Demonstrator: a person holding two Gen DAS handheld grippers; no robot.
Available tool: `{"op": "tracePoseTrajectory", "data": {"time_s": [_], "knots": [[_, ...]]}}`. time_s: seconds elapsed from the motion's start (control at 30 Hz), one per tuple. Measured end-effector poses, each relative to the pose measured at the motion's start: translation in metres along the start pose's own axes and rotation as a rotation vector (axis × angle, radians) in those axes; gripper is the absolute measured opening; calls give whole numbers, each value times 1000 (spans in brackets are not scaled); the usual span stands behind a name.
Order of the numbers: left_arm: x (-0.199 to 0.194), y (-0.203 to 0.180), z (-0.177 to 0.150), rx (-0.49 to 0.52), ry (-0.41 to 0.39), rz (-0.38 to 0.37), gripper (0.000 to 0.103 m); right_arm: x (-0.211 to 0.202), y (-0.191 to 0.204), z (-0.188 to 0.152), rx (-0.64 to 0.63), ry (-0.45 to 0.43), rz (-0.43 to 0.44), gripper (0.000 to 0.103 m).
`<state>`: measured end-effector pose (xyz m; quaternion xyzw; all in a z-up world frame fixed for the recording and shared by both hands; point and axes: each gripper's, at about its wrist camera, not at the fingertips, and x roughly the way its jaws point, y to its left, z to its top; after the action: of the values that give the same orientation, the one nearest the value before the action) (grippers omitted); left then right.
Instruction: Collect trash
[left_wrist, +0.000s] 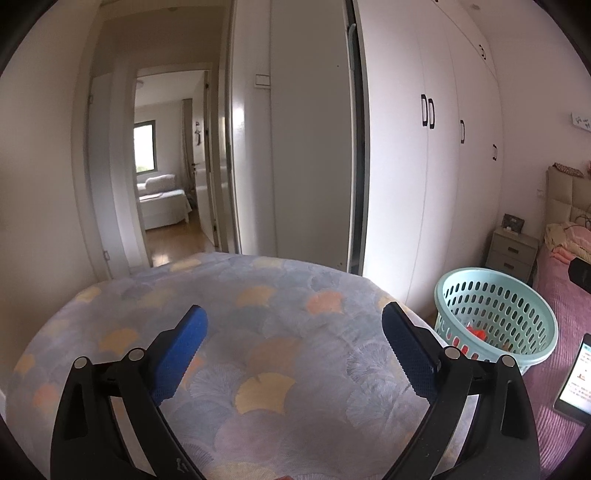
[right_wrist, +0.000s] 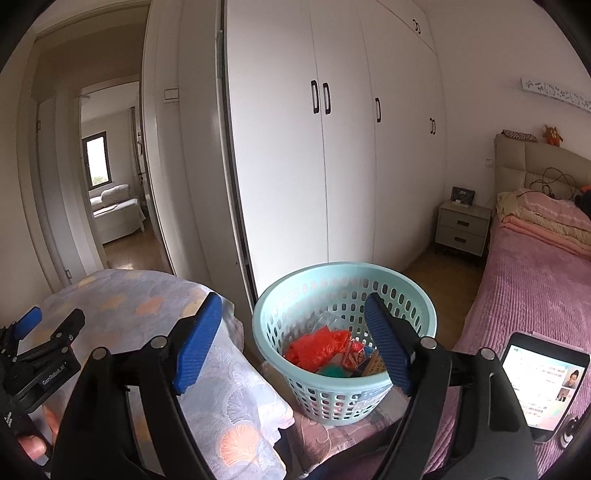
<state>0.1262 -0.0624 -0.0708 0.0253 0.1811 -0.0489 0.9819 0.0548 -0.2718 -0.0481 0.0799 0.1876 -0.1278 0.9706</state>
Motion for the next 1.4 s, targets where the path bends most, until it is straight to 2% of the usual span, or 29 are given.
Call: {"op": "tracePoseTrajectory", "data": {"time_s": [0.37, 0.6, 1.4], "knots": [[1, 1, 0, 2, 13, -5, 94, 3, -2, 2, 11, 14, 2, 75], [4, -1, -2, 9, 34, -34, 94, 2, -1, 2, 13, 9, 2, 76], [2, 2, 1, -2, 29, -32, 95, 3, 10, -3, -7, 24, -1, 79]]}}
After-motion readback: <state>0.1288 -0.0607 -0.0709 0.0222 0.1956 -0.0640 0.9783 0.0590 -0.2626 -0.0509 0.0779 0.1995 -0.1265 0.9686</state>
